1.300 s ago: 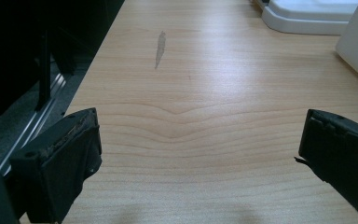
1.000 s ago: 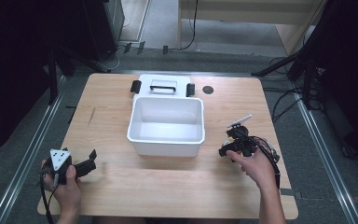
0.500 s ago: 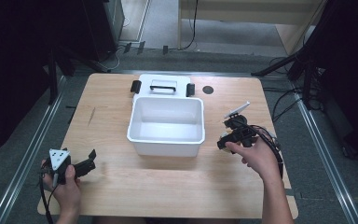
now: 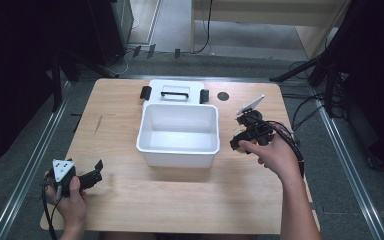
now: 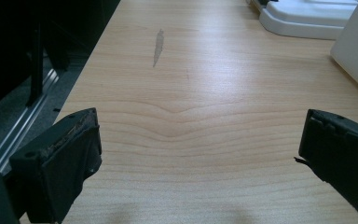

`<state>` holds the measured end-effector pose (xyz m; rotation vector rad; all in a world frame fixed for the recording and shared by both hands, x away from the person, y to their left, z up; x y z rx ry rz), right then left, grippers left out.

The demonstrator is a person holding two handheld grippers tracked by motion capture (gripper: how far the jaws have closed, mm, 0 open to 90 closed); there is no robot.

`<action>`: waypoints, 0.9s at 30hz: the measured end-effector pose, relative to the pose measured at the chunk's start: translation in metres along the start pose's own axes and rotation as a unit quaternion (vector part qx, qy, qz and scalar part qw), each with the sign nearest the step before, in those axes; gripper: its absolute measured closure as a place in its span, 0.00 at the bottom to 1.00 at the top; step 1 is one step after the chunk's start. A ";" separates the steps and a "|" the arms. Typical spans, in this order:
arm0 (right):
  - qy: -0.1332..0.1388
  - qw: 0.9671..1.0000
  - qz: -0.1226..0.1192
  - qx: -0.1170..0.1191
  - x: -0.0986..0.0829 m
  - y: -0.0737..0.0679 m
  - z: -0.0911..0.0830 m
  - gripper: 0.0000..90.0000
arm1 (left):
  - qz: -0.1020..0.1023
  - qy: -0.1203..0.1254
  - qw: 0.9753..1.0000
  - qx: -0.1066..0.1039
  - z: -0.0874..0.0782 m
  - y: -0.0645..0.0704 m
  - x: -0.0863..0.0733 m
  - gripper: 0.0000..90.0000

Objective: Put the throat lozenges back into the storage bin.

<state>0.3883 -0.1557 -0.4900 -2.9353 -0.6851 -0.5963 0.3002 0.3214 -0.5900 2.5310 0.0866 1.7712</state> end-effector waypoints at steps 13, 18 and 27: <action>0.009 1.000 -0.017 -0.006 0.029 -0.009 -0.019 0.23 | -0.001 -0.003 1.000 0.001 0.000 0.000 0.000 0.00; 0.013 1.000 -0.026 -0.006 0.039 -0.016 -0.023 0.23 | -0.002 -0.002 1.000 0.001 0.001 0.000 0.000 0.00; 0.013 0.999 -0.044 -0.005 0.052 -0.031 -0.024 0.23 | -0.003 -0.001 1.000 0.002 0.001 -0.001 0.000 0.00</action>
Point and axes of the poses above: each handheld gripper's, and its own axes: z roughly forward along the jaws, x roughly out of its top, y roughly to its right, the point moved 9 cm from there along z, roughly forward along the jaws, and after that the axes turned 6 degrees about y, right-handed, at the moved point
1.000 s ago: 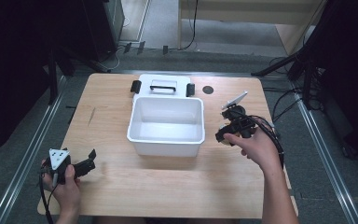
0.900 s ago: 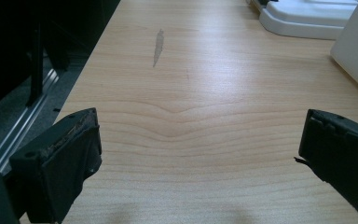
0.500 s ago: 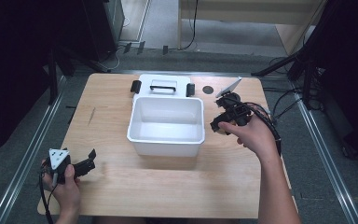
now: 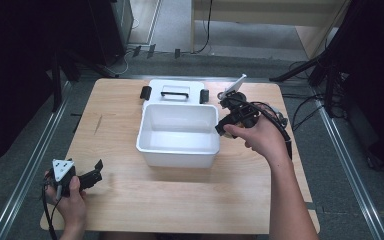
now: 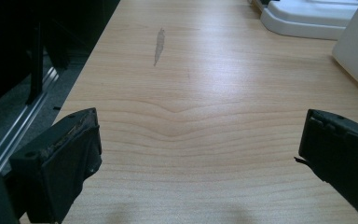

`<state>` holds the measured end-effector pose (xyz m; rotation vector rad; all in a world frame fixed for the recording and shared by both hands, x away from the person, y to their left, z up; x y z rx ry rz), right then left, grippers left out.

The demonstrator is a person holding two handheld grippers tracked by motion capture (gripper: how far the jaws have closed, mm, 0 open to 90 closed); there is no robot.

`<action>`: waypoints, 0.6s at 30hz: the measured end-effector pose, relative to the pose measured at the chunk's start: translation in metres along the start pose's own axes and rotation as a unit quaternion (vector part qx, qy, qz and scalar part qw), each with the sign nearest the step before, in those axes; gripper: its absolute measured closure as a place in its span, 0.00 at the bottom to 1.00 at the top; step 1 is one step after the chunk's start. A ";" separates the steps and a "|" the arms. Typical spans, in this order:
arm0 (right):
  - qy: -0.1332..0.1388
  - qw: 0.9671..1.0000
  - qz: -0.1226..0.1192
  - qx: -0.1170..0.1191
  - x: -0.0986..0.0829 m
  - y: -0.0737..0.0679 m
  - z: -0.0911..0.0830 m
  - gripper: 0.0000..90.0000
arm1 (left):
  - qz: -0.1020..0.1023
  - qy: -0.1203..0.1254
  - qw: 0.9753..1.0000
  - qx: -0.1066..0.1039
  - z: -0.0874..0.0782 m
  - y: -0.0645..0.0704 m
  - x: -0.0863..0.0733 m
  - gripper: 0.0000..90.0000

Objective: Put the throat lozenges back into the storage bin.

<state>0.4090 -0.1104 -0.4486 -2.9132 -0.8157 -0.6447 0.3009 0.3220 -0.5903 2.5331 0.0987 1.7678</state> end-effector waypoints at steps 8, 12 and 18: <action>0.003 1.000 -0.010 0.007 0.010 -0.012 0.002 0.23 | 0.000 0.000 1.000 0.001 0.000 0.000 0.000 0.00; 0.002 1.000 -0.015 0.011 0.014 -0.018 0.005 0.23 | -0.001 0.000 1.000 0.001 0.000 0.000 0.000 0.00; 0.002 1.000 -0.024 0.015 0.019 -0.026 0.009 0.23 | -0.002 0.000 1.000 0.000 0.000 0.000 0.000 0.00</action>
Point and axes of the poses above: each handheld gripper's, and its own axes: z roughly forward along the jaws, x roughly out of its top, y roughly to its right, the point moved 9 cm from there along z, roughly forward along the jaws, and after that the axes turned 6 degrees about y, right-handed, at the moved point
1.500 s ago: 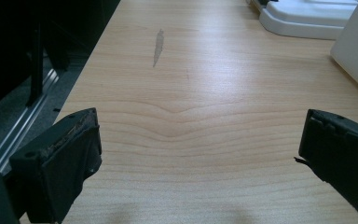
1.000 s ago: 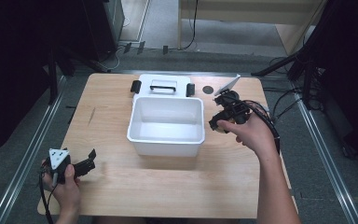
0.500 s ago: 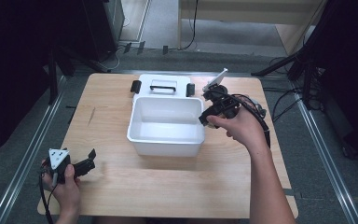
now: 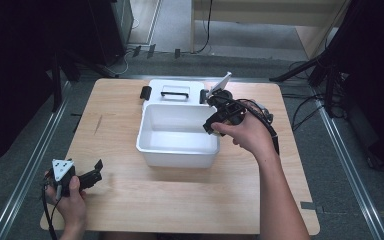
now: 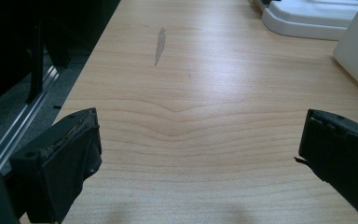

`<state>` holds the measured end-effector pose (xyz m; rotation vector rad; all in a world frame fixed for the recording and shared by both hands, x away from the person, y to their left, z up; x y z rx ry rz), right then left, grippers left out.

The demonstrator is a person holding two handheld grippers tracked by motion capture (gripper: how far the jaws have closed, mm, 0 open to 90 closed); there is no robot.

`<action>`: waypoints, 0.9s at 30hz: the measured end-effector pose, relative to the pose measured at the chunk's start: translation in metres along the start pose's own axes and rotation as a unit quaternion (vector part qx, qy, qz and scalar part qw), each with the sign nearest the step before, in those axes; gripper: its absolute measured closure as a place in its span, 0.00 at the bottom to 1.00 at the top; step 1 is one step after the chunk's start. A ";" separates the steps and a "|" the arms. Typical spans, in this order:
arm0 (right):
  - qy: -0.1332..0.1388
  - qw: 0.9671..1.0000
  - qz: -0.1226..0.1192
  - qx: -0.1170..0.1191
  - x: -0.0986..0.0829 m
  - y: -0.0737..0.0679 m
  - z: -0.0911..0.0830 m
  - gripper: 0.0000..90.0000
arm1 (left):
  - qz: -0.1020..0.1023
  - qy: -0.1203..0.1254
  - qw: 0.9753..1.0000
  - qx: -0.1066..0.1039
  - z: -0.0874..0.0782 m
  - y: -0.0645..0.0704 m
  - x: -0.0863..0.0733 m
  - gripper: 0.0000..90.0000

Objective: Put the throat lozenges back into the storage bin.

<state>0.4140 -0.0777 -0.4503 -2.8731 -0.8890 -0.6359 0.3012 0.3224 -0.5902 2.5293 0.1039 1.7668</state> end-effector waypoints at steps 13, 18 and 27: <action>0.002 0.999 -0.030 0.019 0.009 -0.017 0.010 0.23 | -0.002 0.000 1.000 0.000 0.000 0.000 0.000 0.00; 0.025 0.994 -0.107 0.019 0.011 -0.021 0.016 0.23 | -0.003 0.000 1.000 0.001 0.000 0.000 0.000 0.00; 0.048 0.981 -0.189 0.025 0.010 -0.026 0.022 0.23 | -0.003 -0.002 1.000 0.000 0.000 0.000 0.000 0.00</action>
Point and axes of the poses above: each handheld gripper's, and its own axes: z roughly forward along the jaws, x roughly out of its top, y roughly to its right, the point moved 9 cm from there along z, roughly forward along the jaws, and after that the axes turned 6 degrees about y, right-handed, at the moved point
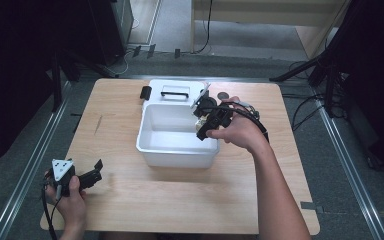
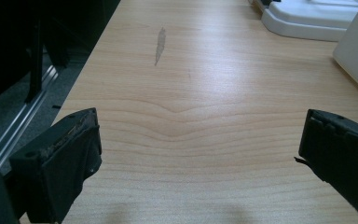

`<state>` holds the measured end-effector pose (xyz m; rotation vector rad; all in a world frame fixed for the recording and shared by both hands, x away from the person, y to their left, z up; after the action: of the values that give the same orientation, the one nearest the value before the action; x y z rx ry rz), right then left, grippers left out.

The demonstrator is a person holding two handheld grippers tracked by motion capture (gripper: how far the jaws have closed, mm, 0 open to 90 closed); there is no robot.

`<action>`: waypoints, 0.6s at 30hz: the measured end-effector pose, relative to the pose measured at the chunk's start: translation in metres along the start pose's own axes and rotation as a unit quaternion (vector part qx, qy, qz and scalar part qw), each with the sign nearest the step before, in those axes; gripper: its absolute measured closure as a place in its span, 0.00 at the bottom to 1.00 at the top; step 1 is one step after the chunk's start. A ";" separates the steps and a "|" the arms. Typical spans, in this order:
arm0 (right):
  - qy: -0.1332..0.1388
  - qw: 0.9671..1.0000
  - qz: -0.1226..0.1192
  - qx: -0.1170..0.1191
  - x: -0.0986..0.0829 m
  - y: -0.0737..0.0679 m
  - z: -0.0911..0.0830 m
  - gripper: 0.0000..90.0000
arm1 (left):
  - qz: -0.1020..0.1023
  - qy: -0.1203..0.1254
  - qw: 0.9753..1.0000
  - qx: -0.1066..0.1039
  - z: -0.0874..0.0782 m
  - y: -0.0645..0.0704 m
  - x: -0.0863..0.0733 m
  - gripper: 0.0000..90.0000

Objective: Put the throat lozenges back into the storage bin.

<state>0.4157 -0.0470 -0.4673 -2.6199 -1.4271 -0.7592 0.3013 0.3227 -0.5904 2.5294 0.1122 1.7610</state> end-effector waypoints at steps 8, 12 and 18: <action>0.008 0.999 -0.029 0.022 0.001 -0.004 0.007 0.23 | 0.001 -0.001 1.000 0.000 0.000 0.000 0.000 0.00; 0.003 0.999 -0.034 0.027 0.000 -0.005 0.011 0.23 | 0.001 -0.001 1.000 0.000 0.000 0.000 0.000 0.00; -0.006 0.999 -0.043 0.030 -0.003 -0.005 0.018 0.23 | 0.001 -0.002 1.000 -0.001 0.000 0.000 0.000 0.00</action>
<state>0.4170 -0.0419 -0.4851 -2.5374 -1.5496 -0.6998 0.3010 0.3228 -0.5906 2.5319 0.1093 1.7565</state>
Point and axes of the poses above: each handheld gripper's, and its own axes: z roughly forward along the jaws, x roughly out of its top, y roughly to its right, the point moved 9 cm from there along z, roughly forward along the jaws, and after that the axes turned 6 degrees about y, right-handed, at the moved point
